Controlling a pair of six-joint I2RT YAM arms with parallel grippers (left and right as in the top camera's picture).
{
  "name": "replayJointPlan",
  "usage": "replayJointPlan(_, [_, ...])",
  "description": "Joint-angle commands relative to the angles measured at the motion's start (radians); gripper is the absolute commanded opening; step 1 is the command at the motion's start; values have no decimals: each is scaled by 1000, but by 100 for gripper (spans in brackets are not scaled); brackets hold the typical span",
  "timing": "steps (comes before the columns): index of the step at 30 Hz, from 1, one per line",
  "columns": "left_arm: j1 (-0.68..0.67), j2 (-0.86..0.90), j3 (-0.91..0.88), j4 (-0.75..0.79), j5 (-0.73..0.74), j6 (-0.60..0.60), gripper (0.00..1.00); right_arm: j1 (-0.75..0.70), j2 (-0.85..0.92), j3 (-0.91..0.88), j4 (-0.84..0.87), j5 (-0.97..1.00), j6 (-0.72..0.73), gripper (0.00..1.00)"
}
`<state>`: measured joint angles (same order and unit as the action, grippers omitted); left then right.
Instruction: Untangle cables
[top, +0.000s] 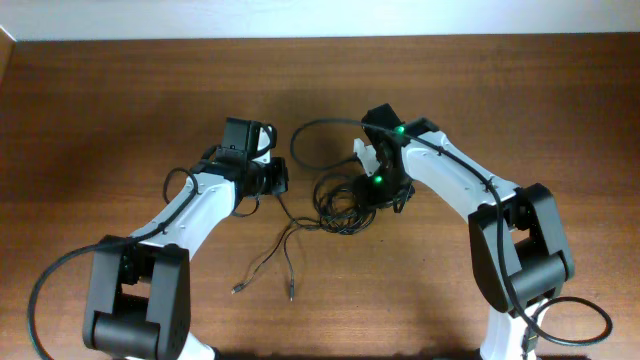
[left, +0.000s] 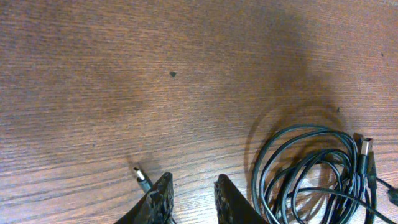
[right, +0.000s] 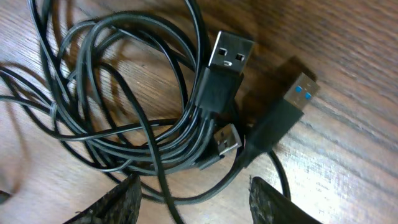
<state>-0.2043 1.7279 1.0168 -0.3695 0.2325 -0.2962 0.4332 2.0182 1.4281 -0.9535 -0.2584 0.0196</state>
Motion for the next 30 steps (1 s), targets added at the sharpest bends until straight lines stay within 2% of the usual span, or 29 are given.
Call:
replayJointPlan(1, [3,11,-2,2,12,-6,24,6,-14,-34,27,5,-94,13])
replayJointPlan(3, [3,11,-2,3,12,-6,24,6,-14,-34,15,-50,-91,4])
replayJointPlan(6, [3,11,-2,9,15,-6,23,-3,-24,11,-11,-248,-92,4])
replayJointPlan(9, [7,11,-2,10,39,-6,24,-35,-30,184,-124,-519,-94,4])
replayJointPlan(12, [34,11,-2,6,61,-6,24,-37,-30,263,-158,-554,-94,4])
replayJointPlan(14, [60,11,-2,-3,87,-6,24,-41,-30,258,-162,-468,-93,4])
replayJointPlan(15, [69,11,-2,-7,87,-6,24,-41,-30,258,-171,-430,-90,14])
replayJointPlan(16, [76,11,-2,-11,87,-14,24,-41,-30,258,-185,-402,-90,34])
replayJointPlan(17, [84,11,-2,-16,86,-34,24,-41,-30,258,-189,-402,-90,49])
replayJointPlan(18, [89,11,-2,-18,86,-34,25,-41,-30,258,-188,-402,-90,52])
replayJointPlan(21, [107,11,-2,-30,86,-56,28,-19,-30,257,-178,-396,-91,51])
replayJointPlan(23, [122,11,-2,-37,86,-60,28,18,-25,257,-154,-349,-91,45])
replayJointPlan(27, [182,11,-2,-71,83,-109,28,131,19,257,-75,-119,-90,36])
replayJointPlan(30, [186,11,-2,-77,83,-112,29,184,86,257,-5,62,-45,37])
